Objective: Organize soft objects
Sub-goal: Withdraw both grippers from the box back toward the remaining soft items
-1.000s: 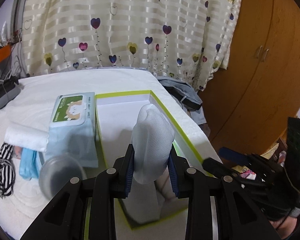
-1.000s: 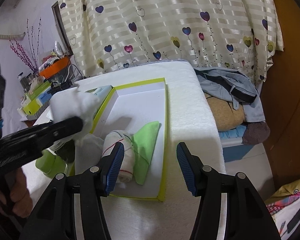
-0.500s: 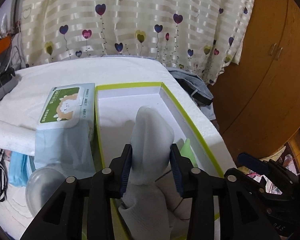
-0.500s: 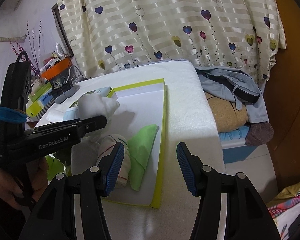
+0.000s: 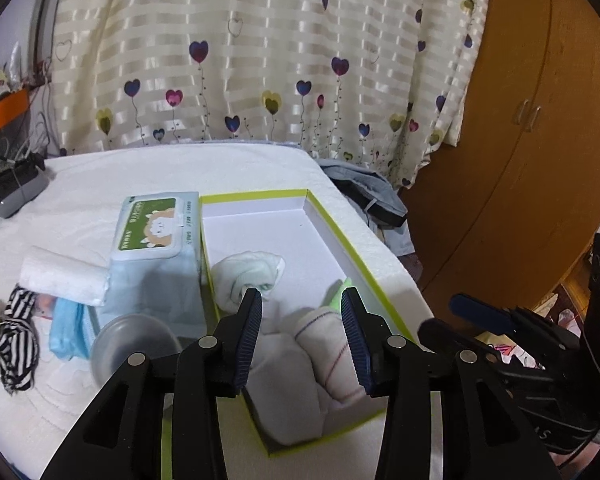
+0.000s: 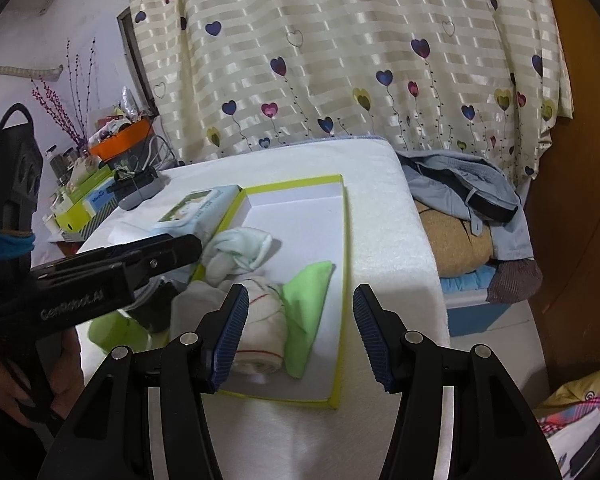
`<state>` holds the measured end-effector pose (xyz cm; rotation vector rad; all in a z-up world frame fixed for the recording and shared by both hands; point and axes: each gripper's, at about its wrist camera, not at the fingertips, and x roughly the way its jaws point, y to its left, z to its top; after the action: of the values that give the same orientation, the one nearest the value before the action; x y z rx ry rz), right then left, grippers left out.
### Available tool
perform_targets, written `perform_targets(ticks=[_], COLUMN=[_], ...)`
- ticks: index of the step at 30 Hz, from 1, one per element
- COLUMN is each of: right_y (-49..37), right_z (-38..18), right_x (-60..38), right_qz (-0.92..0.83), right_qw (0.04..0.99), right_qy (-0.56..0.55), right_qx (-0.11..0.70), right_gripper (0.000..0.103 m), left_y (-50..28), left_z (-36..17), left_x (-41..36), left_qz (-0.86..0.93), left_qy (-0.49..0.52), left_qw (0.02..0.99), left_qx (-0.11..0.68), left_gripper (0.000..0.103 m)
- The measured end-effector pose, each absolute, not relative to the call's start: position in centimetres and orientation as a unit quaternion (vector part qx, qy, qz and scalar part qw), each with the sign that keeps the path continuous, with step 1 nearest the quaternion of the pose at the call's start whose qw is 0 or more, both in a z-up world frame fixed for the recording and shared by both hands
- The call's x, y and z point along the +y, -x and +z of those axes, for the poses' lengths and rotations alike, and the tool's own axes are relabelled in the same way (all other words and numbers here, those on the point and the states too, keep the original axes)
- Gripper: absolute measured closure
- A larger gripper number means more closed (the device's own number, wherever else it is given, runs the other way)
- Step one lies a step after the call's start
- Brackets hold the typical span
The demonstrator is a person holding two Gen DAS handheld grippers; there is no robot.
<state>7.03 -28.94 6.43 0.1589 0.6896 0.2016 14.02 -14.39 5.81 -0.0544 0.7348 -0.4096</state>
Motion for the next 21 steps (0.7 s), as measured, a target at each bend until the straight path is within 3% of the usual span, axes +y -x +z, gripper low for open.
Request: perform_targets(ticks=[21], right_y=[-2.7], right_z=[9.8], right_x=[-22.9], right_qz=[0.13], right_qw=[0.94], right_qy=[-0.038], right_qx=[0.312], right_gripper=[0.047], left_y=[-7.2], left_z=[7.6], left_x=[-7.4], left_qz=[-0.168], left_qy=[0.049], left_qw=[0.93], left_qx=[0.324], left_gripper=[0.063])
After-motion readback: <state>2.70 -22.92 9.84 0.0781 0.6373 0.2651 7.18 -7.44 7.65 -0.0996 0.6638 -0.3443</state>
